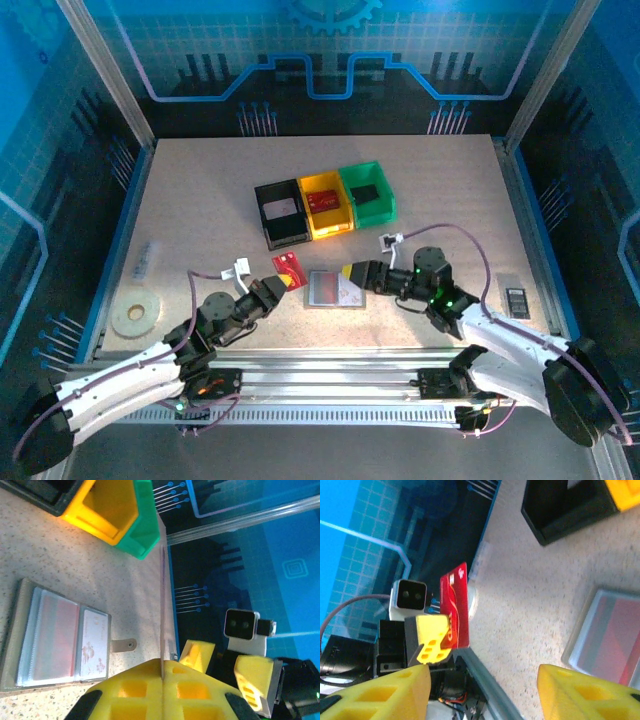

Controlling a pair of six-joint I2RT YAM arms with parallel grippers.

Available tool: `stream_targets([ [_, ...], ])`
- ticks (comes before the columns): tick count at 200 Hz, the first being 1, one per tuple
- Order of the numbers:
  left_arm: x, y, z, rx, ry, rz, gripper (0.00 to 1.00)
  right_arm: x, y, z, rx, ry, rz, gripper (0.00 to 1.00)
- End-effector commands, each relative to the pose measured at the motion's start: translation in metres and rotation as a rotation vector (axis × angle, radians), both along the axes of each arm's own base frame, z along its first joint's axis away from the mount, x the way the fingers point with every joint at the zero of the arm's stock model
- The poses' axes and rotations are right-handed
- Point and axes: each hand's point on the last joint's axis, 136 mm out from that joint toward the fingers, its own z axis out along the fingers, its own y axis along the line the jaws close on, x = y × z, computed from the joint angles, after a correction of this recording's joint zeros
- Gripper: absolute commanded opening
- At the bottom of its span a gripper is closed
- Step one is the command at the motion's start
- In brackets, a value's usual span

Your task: Take the credit cards out of the card holder

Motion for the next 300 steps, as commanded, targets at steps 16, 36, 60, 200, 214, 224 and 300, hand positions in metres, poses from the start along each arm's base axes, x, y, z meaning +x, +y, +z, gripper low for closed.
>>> stream_targets([
  [16, 0.005, 0.003, 0.001, -0.045, -0.001, 0.039, 0.0, -0.001, 0.016, 0.026, 0.081, -0.115, -0.029, 0.6],
  [36, 0.005, 0.004, 0.002, -0.063, 0.004, 0.051, 0.0, 0.001, 0.017, 0.028, 0.123, -0.119, -0.077, 0.6],
  [60, 0.006, 0.004, 0.001, -0.092, 0.006, 0.061, 0.0, -0.005, 0.034, 0.029, 0.169, -0.117, -0.07, 0.59],
  [200, 0.004, -0.007, 0.002, -0.127, 0.005, 0.057, 0.0, -0.015, 0.097, 0.011, 0.317, -0.061, -0.149, 0.49],
  [214, 0.004, -0.007, 0.0, -0.133, 0.006, 0.062, 0.0, -0.014, 0.099, 0.014, 0.321, -0.075, -0.155, 0.49],
  [224, 0.004, -0.008, 0.001, -0.136, 0.003, 0.059, 0.0, -0.013, 0.101, 0.014, 0.323, -0.07, -0.163, 0.48],
  [300, 0.002, -0.011, 0.004, -0.154, -0.004, 0.061, 0.0, -0.01, 0.11, 0.026, 0.347, -0.092, -0.183, 0.37],
])
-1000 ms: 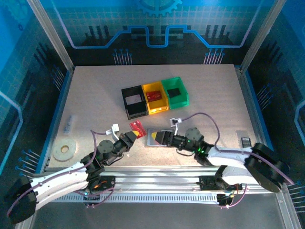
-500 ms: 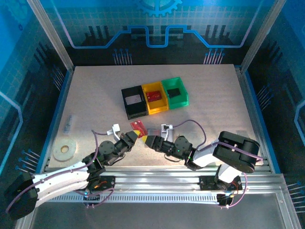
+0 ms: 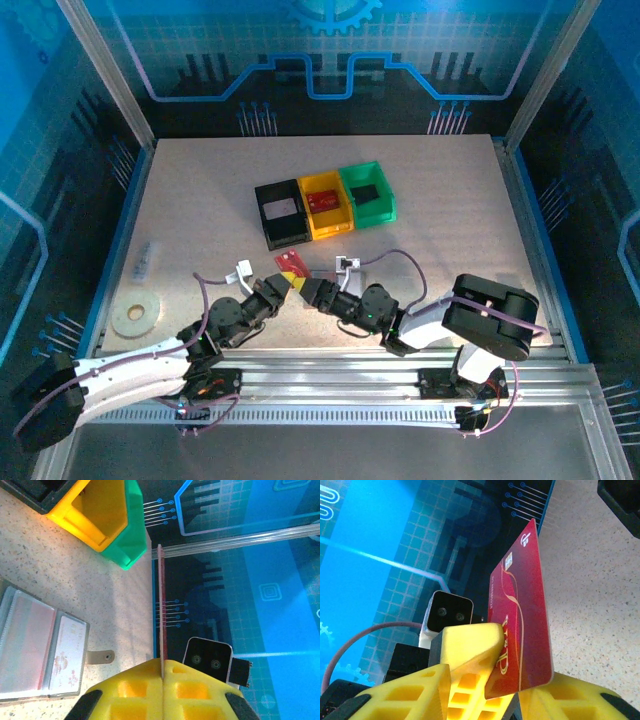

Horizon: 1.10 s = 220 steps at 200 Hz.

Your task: Take the credit cards out of the card holder

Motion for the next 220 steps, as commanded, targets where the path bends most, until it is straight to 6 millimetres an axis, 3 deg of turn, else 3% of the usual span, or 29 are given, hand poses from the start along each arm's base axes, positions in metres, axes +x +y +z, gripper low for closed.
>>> stream_targets([
  [1, -0.003, -0.001, -0.002, -0.019, -0.001, -0.001, 0.0, 0.006, 0.002, 0.024, 0.065, -0.054, -0.051, 0.37],
  [134, -0.011, -0.005, -0.002, -0.032, -0.012, -0.011, 0.0, 0.024, -0.014, 0.042, 0.077, -0.104, -0.166, 0.22],
  [220, -0.012, -0.009, -0.004, -0.023, -0.014, -0.016, 0.0, 0.029, -0.011, 0.058, 0.087, -0.129, -0.17, 0.12],
])
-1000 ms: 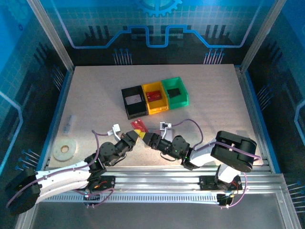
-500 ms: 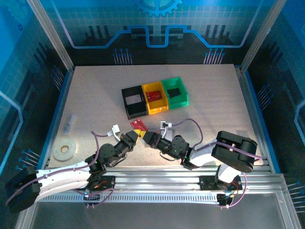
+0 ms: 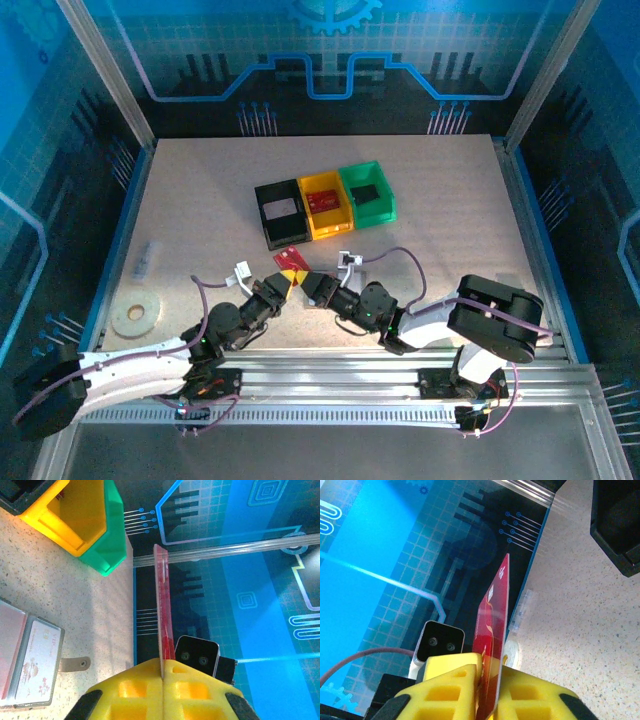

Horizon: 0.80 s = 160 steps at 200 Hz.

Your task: Take the credit cards out of the card holder

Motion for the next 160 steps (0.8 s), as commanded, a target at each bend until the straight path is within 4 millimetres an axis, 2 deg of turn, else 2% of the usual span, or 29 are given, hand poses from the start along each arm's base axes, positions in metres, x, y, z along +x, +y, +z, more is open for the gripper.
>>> stream_targets([
  [1, -0.009, -0.006, -0.018, 0.057, 0.02, -0.049, 0.0, 0.014, -0.005, 0.047, 0.108, -0.076, -0.065, 0.12],
  [18, -0.008, -0.007, -0.019, 0.06, 0.02, -0.049, 0.0, 0.014, -0.005, 0.048, 0.111, -0.077, -0.066, 0.08],
  [30, -0.008, -0.008, -0.019, 0.063, 0.019, -0.052, 0.06, 0.014, -0.005, 0.048, 0.108, -0.081, -0.07, 0.03],
  [36, -0.009, -0.008, -0.018, 0.064, 0.018, -0.053, 0.1, 0.014, -0.005, 0.049, 0.106, -0.082, -0.069, 0.0],
  [52, -0.009, -0.008, -0.018, 0.067, 0.013, -0.055, 0.25, 0.015, -0.005, 0.05, 0.092, -0.088, -0.068, 0.0],
  [96, -0.009, -0.008, -0.016, 0.1, -0.001, -0.061, 0.48, 0.02, -0.013, 0.051, 0.015, -0.088, -0.076, 0.0],
  [130, -0.01, -0.005, -0.016, 0.172, -0.011, -0.061, 0.65, 0.035, -0.031, 0.045, -0.057, -0.054, -0.08, 0.0],
  [160, -0.01, 0.005, -0.018, 0.28, 0.019, -0.077, 0.72, 0.045, -0.052, 0.044, -0.22, -0.055, -0.069, 0.0],
])
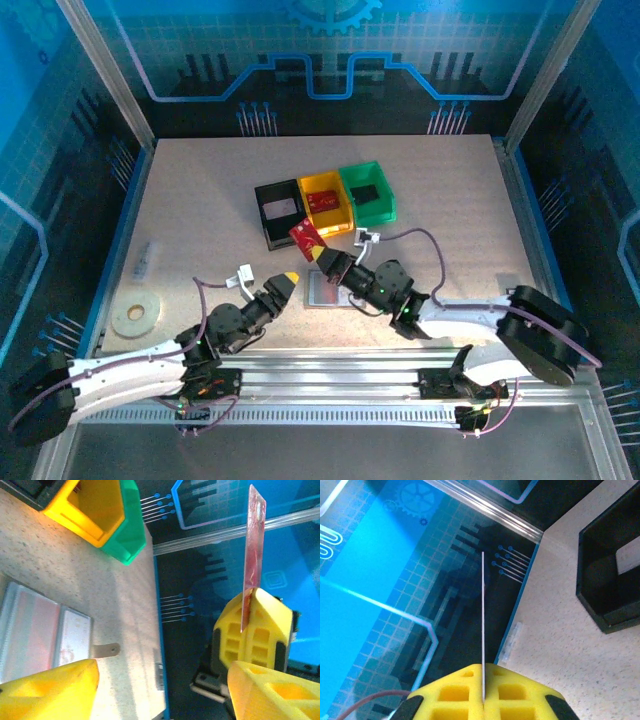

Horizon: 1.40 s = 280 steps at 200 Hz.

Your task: Take the credit cards out of the card holder

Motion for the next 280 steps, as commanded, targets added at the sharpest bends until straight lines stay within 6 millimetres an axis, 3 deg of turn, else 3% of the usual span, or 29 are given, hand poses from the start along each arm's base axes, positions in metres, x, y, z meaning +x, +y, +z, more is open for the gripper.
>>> stream_targets([
  [1, -0.001, 0.004, -0.003, 0.132, 0.015, -0.03, 0.72, 0.006, -0.01, 0.002, -0.151, 0.001, 0.023, 0.0],
  [25, -0.001, 0.014, -0.007, 0.222, 0.065, -0.055, 0.78, 0.015, -0.035, 0.005, -0.351, 0.02, 0.036, 0.0],
  [58, 0.002, 0.019, -0.014, 0.369, 0.164, -0.131, 0.9, 0.025, -0.068, -0.014, -0.614, 0.151, 0.114, 0.0],
  [63, 0.003, 0.018, -0.013, 0.383, 0.172, -0.145, 0.91, 0.029, -0.069, -0.008, -0.624, 0.154, 0.12, 0.0],
  [108, 0.027, 0.028, -0.001, 0.46, 0.277, -0.204, 0.99, 0.044, -0.089, -0.019, -0.832, 0.238, 0.205, 0.0],
  [162, 0.062, 0.062, 0.018, 0.571, 0.365, -0.186, 1.0, 0.071, -0.083, -0.008, -0.946, 0.216, 0.255, 0.0],
  [200, 0.074, 0.087, 0.013, 0.686, 0.419, -0.153, 0.99, 0.093, -0.07, -0.006, -1.01, 0.233, 0.321, 0.0],
  [240, 0.078, 0.103, 0.006, 0.798, 0.414, -0.123, 0.99, 0.123, -0.062, -0.023, -1.104, 0.271, 0.347, 0.0],
  [280, 0.079, 0.104, -0.001, 0.825, 0.424, -0.142, 0.99, 0.153, -0.054, -0.047, -1.179, 0.299, 0.37, 0.0],
])
